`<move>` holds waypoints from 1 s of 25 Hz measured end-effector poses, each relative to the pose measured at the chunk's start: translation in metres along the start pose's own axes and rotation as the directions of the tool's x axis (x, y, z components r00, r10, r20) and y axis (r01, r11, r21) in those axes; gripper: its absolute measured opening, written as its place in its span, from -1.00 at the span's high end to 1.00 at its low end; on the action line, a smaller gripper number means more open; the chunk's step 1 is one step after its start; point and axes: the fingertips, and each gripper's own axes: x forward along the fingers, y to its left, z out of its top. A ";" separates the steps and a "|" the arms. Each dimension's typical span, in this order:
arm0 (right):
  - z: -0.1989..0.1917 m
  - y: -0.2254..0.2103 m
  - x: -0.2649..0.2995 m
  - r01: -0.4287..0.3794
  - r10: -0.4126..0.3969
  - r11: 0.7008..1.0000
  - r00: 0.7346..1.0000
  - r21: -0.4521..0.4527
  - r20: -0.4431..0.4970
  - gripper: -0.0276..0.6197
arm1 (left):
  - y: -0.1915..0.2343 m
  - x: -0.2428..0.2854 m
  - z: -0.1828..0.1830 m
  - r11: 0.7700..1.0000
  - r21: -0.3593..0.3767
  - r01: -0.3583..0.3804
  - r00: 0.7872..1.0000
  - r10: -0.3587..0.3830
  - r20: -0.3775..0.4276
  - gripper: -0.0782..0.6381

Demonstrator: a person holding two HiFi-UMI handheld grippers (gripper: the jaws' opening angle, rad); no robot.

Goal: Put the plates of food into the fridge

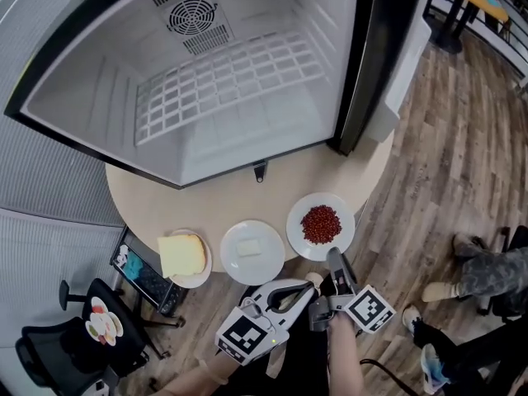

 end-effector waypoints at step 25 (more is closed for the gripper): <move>0.027 0.131 -0.015 -0.159 0.158 0.957 0.987 0.244 0.023 0.85 | 0.024 -0.082 0.094 0.983 0.083 -0.166 0.969 0.147 0.199 0.77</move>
